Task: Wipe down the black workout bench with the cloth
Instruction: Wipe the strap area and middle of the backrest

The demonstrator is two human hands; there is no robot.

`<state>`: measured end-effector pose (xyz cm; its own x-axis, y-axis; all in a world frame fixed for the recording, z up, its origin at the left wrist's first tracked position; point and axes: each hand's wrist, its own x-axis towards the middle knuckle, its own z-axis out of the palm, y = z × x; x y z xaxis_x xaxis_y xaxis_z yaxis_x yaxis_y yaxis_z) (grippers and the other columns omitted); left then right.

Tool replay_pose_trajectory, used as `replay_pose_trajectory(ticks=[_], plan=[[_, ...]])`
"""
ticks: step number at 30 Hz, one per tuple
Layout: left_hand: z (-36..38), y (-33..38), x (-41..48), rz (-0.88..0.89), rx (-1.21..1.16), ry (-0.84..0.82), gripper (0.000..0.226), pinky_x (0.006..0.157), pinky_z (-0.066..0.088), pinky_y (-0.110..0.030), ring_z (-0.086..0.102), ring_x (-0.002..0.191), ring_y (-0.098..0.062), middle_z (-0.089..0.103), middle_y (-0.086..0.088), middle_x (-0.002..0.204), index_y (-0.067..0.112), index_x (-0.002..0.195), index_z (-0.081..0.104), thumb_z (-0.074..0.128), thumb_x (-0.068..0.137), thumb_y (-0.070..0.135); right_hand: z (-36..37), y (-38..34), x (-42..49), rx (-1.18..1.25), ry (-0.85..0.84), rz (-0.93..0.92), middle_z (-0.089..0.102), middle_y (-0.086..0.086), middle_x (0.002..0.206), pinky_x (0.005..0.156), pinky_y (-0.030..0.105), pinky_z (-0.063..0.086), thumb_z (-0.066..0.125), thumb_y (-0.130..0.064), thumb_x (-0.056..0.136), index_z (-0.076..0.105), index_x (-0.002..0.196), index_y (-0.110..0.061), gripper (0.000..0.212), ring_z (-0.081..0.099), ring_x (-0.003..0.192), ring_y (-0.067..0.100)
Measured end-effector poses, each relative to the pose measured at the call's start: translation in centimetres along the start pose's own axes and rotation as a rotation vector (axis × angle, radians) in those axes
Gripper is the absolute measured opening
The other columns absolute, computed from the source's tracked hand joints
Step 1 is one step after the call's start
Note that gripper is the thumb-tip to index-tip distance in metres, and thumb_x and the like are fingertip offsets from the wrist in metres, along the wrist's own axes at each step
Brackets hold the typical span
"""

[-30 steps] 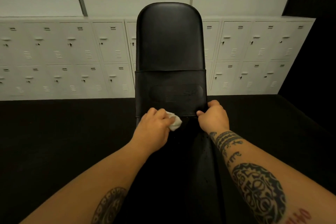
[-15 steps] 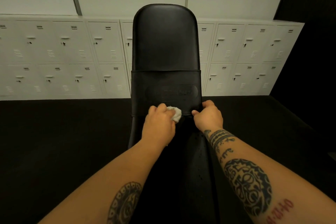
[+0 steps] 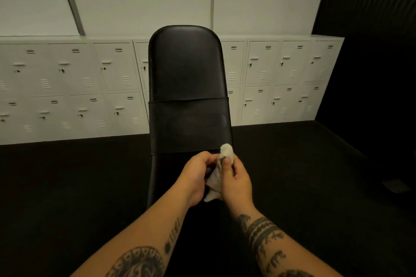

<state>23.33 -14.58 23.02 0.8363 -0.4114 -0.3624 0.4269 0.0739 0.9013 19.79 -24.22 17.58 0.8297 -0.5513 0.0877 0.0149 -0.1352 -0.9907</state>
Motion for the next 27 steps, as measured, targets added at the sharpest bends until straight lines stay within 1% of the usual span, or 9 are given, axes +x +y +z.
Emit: replay_pose_trajectory(ticks=[2,3,5,6,9,12,18,23,27], plan=[[-1.2,0.4,0.5,0.136,0.268,0.067,0.023,0.066,0.051,-0.023,0.069,0.083,-0.011,0.077,-0.001,0.098,0.015,0.101,0.080,0.058,0.095,0.017,-1.4,0.5,0.1,-0.124,0.053,0.008,0.054,-0.008,0.120,0.087,0.020,0.043,0.054,-0.044,0.098,0.057,0.133,-0.035,0.036,0.055,0.105,0.002],[-2.1,0.5,1.2,0.265,0.489,0.137,0.021,0.073,0.053,-0.020,0.068,0.086,-0.008,0.077,0.000,0.104,0.017,0.104,0.080,0.061,0.095,0.015,-2.0,0.7,0.2,-0.150,0.102,0.038,0.053,-0.008,0.120,0.088,0.023,0.044,0.056,-0.044,0.097,0.057,0.133,-0.035,0.038,0.055,0.104,0.004],[-4.2,0.9,2.8,0.509,0.950,0.283,0.022,0.095,0.050,-0.028,0.060,0.106,-0.013,0.070,0.003,0.117,0.025,0.110,0.078,0.064,0.094,0.019,-2.6,0.8,0.8,-0.189,0.189,0.102,0.047,-0.008,0.119,0.087,0.026,0.045,0.058,-0.045,0.095,0.055,0.136,-0.035,0.042,0.053,0.099,0.006],[-4.8,1.2,3.3,0.604,1.135,0.321,0.024,0.100,0.047,-0.034,0.054,0.113,-0.015,0.065,0.006,0.120,0.030,0.115,0.075,0.065,0.094,0.024,-2.6,0.8,1.2,-0.234,0.206,0.098,0.045,-0.009,0.118,0.084,0.025,0.045,0.059,-0.045,0.094,0.054,0.136,-0.037,0.043,0.051,0.094,0.005],[-5.8,2.2,4.6,0.797,1.523,0.403,0.035,0.101,0.038,-0.041,0.042,0.124,-0.018,0.058,0.012,0.125,0.037,0.126,0.068,0.068,0.092,0.040,-1.5,0.3,1.9,-0.385,0.176,0.000,0.040,-0.010,0.110,0.082,0.027,0.050,0.061,-0.044,0.093,0.055,0.132,-0.044,0.040,0.051,0.086,0.004],[-5.9,2.7,6.0,0.889,1.727,0.424,0.046,0.103,0.032,-0.046,0.037,0.130,-0.022,0.054,0.010,0.135,0.039,0.131,0.065,0.071,0.086,0.049,0.1,1.1,1.6,-0.573,0.073,-0.137,0.039,-0.005,0.106,0.080,0.034,0.054,0.058,-0.039,0.095,0.053,0.129,-0.046,0.036,0.054,0.083,0.012],[-5.7,4.9,6.8,0.922,2.061,0.268,0.049,0.107,0.029,-0.045,0.036,0.137,-0.022,0.044,0.011,0.153,0.043,0.140,0.057,0.055,0.094,0.060,-0.1,3.5,0.4,-0.777,-0.027,-0.218,0.045,0.000,0.108,0.067,0.039,0.055,0.053,-0.044,0.096,0.046,0.133,-0.042,0.038,0.058,0.080,0.022],[-5.1,5.3,6.3,0.925,2.311,0.163,0.045,0.110,0.032,-0.049,0.039,0.139,-0.029,0.041,-0.002,0.157,0.031,0.143,0.054,0.044,0.103,0.047,-0.2,3.6,0.5,-0.712,-0.043,-0.179,0.043,-0.003,0.107,0.069,0.033,0.055,0.054,-0.046,0.096,0.046,0.134,-0.045,0.039,0.055,0.079,0.015],[-6.0,5.0,6.0,0.873,2.316,0.121,0.052,0.113,0.031,-0.050,0.026,0.149,-0.029,0.026,-0.002,0.166,0.030,0.151,0.044,0.042,0.103,0.051,-0.2,3.2,0.4,-0.667,-0.049,-0.148,0.044,-0.003,0.111,0.077,0.034,0.055,0.054,-0.045,0.096,0.047,0.135,-0.045,0.040,0.056,0.086,0.014]])
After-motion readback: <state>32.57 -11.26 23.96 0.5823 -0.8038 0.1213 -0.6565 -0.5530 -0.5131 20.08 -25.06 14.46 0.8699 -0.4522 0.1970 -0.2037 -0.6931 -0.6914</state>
